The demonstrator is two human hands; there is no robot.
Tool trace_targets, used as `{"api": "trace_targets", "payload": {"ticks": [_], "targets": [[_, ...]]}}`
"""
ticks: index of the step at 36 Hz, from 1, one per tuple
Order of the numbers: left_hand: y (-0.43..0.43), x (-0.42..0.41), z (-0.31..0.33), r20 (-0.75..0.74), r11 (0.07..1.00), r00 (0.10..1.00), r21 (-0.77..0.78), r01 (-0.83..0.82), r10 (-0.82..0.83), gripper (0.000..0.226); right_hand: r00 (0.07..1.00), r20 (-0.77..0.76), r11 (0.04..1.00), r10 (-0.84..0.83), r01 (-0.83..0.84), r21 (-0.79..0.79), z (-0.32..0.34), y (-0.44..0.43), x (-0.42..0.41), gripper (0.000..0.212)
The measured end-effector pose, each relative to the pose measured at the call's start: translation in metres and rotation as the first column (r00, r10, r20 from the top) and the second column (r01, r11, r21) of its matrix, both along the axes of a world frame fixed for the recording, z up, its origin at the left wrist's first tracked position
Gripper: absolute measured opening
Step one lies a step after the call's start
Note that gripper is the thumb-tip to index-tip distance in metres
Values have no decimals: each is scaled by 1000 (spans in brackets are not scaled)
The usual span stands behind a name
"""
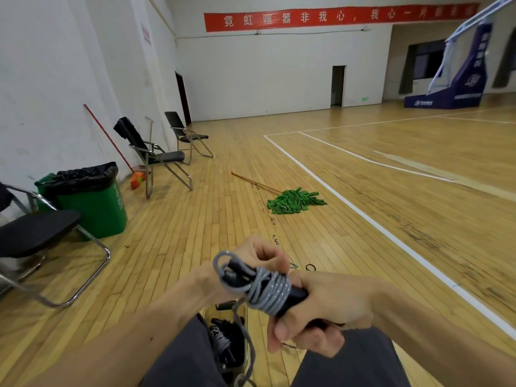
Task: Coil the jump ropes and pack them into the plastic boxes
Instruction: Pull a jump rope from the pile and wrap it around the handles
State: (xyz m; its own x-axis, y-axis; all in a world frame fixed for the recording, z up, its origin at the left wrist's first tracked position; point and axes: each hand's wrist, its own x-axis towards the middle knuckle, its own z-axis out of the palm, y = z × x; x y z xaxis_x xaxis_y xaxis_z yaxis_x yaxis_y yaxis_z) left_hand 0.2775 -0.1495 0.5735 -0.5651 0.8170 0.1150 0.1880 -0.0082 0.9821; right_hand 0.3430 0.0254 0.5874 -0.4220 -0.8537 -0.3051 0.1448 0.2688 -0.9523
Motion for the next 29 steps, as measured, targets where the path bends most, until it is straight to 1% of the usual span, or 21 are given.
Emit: {"api": "trace_targets", "payload": {"ticks": [2,3,5,6,7,8,10,11,13,16,19,22,24,26,29], "targets": [[4,3,-4,84,994,993,61,-86,80,48,999,-22,998,-42,41,-49,-1,-3,0,15],[6,3,-7,135,989,984,78,-124,113,43,997,-40,996,-60,57,-68,-2,-3,0,14],[4,3,-13,182,982,973,95,-162,143,13,992,-62,991,-106,100,-94,-2,-4,-1,16],[2,3,-14,183,978,968,83,-192,174,6,989,-58,986,-134,127,-106,-2,-4,-1,19],[0,2,-14,176,973,963,69,-221,206,10,986,-48,981,-158,152,-122,-1,-3,-1,20],[-2,4,-13,151,973,964,42,-228,219,14,982,-37,974,-184,178,-139,-1,-2,-1,18],[-2,10,-9,75,965,963,-53,-256,259,11,967,-22,953,-254,247,-173,-3,0,-2,16],[0,11,-8,42,942,945,-109,-318,324,15,955,-13,939,-296,288,-189,-5,1,-3,16],[3,14,-7,-9,909,923,-173,-380,384,25,918,23,896,-396,391,-211,-8,4,-8,16],[2,17,-7,-23,902,923,-205,-380,384,22,846,87,825,-527,533,-187,-13,10,-16,17],[2,17,-7,-77,889,921,-242,-388,381,20,824,68,817,-563,567,-108,-20,12,-20,17],[3,21,-5,-96,877,919,-275,-394,382,25,807,36,805,-590,591,-51,-23,12,-24,12],[3,21,-5,-159,866,920,-312,-391,358,23,776,25,776,-630,630,-38,-24,14,-28,7],[2,21,-6,-203,854,919,-344,-390,338,19,729,45,728,-683,685,-29,-26,16,-32,3],[3,22,-8,-291,836,904,-368,-408,313,16,696,33,696,-718,718,11,-30,17,-35,7]]}}
